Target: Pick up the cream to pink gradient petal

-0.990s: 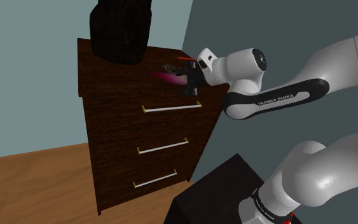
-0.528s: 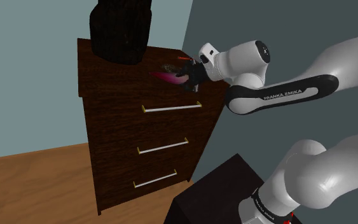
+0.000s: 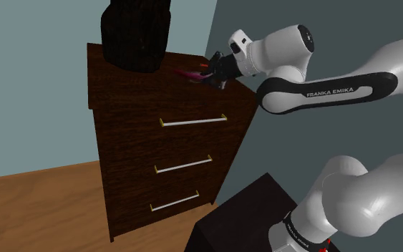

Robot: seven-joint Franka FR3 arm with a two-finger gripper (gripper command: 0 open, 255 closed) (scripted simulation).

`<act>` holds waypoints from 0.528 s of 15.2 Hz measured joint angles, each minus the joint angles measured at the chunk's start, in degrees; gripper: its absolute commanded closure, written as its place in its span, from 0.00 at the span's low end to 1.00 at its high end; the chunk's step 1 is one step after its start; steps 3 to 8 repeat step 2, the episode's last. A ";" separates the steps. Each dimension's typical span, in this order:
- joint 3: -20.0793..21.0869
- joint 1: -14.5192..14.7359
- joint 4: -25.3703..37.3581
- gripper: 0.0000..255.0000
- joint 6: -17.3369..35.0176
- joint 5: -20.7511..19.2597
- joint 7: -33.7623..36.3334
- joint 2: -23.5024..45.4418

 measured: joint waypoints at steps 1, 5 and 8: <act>-0.32 0.48 0.44 1.00 -0.89 0.30 -0.38 -0.43; -0.53 0.77 0.76 1.00 -1.37 0.48 -0.62 -0.59; -0.53 0.77 0.76 1.00 -1.37 0.48 -0.62 -0.59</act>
